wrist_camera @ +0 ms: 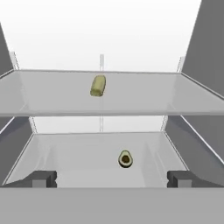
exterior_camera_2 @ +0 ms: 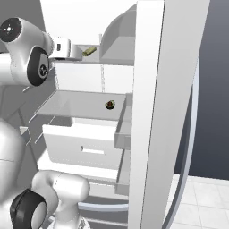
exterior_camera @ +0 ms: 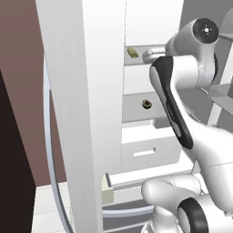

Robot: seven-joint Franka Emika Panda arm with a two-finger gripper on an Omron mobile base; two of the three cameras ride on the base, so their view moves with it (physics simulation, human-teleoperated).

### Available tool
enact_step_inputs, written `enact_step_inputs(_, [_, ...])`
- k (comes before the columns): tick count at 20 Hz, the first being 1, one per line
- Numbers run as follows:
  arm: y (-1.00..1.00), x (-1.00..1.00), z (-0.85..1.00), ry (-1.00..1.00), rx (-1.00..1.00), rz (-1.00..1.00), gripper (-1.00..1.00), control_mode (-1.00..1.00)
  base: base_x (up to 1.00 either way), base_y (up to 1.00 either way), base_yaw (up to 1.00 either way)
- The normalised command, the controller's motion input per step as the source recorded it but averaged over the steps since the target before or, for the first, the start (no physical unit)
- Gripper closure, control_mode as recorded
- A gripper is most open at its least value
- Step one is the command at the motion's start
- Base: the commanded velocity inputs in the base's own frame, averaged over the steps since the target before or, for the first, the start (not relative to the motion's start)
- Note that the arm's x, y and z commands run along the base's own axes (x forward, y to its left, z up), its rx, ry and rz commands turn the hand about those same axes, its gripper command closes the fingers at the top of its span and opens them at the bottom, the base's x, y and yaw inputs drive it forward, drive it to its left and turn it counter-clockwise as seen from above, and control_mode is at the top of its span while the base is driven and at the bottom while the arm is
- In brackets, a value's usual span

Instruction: Retrieve the butter from the fridge and place it on a plate on the dining table. Then retrieve the butter knife by the fridge and place it near the plate.

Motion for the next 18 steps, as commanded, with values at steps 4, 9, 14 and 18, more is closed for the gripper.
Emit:
enact_step_inputs(4, [0.00,0.73,0.00,0.01,0.00,-0.06,-1.00,-1.00,0.00,0.00,0.00])
enact_step_inputs(9, [0.10,0.72,-0.02,0.01,0.00,-0.05,-1.00,-1.00,0.00,0.00,0.00])
enact_step_inputs(14, [0.09,0.68,-0.02,0.00,0.00,-0.04,-1.00,-1.00,0.00,0.00,0.00])
enact_step_inputs(18, [0.03,0.62,0.00,0.00,0.00,-0.02,-1.00,-1.00,0.00,0.00,0.00])
